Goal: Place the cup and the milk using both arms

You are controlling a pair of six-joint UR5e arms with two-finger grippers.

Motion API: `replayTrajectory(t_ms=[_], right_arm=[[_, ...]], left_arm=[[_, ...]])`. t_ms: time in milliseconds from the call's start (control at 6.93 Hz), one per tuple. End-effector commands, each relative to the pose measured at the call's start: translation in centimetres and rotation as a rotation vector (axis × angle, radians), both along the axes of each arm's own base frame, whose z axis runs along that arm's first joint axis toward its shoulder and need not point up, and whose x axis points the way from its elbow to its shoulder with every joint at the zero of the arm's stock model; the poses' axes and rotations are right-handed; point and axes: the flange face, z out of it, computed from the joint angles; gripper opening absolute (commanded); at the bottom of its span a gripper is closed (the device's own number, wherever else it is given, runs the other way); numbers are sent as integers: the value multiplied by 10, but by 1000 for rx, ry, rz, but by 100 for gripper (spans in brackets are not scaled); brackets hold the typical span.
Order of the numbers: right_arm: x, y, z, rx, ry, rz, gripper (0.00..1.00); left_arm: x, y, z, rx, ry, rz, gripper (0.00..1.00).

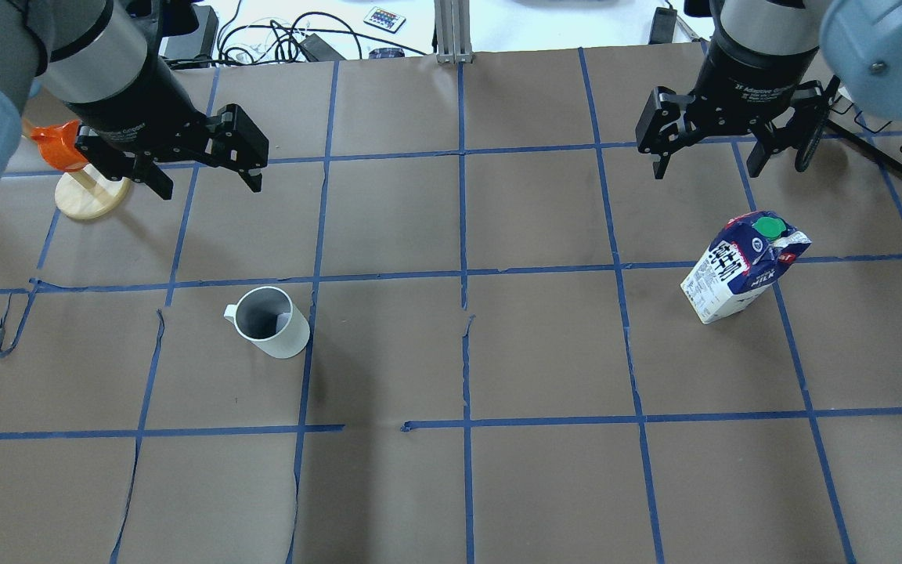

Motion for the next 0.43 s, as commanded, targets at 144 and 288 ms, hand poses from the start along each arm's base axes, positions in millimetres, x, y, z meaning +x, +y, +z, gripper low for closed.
replayTrajectory(t_ms=[144, 288], right_arm=[[0, 0, 0, 4, 0, 3, 100], [0, 0, 0, 3, 0, 14, 100]], left_arm=[[1, 0, 0, -1, 0, 3, 100], [2, -1, 0, -2, 0, 5, 100]])
